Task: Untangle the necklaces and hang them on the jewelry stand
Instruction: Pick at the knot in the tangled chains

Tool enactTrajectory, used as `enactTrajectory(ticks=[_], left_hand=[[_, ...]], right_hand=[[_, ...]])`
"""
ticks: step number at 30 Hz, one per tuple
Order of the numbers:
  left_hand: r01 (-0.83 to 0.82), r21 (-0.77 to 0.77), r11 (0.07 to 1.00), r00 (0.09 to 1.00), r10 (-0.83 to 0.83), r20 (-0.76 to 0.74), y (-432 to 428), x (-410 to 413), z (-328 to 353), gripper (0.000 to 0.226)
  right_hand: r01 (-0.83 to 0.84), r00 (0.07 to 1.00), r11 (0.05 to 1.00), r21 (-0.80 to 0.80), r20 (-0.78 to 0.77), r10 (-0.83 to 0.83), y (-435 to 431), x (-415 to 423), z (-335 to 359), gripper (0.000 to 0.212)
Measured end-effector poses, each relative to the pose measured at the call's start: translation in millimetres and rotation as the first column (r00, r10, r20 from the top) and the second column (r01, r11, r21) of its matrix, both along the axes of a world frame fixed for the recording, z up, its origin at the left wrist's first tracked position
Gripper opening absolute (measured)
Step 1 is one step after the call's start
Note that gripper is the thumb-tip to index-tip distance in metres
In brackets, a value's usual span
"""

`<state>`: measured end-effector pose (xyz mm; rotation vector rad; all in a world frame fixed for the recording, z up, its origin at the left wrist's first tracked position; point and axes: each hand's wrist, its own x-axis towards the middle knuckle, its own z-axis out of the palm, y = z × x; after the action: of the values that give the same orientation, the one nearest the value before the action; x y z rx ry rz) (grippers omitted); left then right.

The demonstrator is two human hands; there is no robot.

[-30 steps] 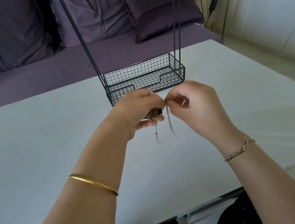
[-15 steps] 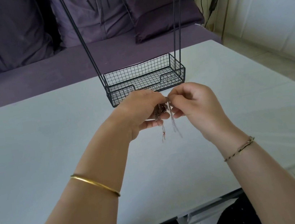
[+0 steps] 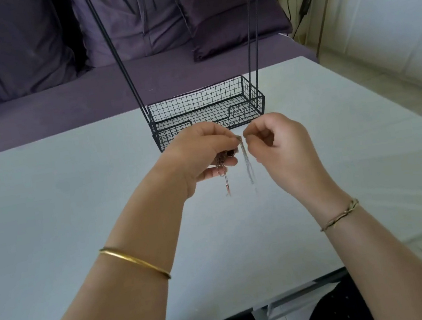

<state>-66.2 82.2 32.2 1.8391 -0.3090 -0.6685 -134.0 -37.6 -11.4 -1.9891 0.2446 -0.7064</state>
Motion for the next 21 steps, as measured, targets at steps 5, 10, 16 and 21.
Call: enactTrajectory(ticks=[5, 10, 16, 21], left_hand=[[-0.025, -0.019, 0.999, 1.000, 0.025, 0.004, 1.1, 0.6, -0.6, 0.009], [-0.030, -0.021, 0.999, 0.999, 0.031, 0.039, 0.5, 0.3, -1.1, 0.012], [0.014, 0.021, 1.000, 0.994, -0.017, 0.111, 0.3, -3.9, -1.7, 0.014], [0.027, 0.075, 0.997, 0.978, -0.042, 0.205, 0.4, -5.1, -1.2, 0.014]], right_hand=[[-0.021, 0.999, 0.995, 0.101, -0.045, 0.025, 0.5, -1.6, 1.2, 0.014], [0.000, 0.999, 0.992, 0.129, -0.037, 0.005, 3.9, -1.0, 2.5, 0.015], [-0.006, 0.996, 0.985, 0.170, -0.085, 0.020, 2.6, -0.6, 2.7, 0.018], [-0.013, 0.994, 0.989, 0.149, -0.107, 0.029, 1.3, 1.1, 0.4, 0.011]])
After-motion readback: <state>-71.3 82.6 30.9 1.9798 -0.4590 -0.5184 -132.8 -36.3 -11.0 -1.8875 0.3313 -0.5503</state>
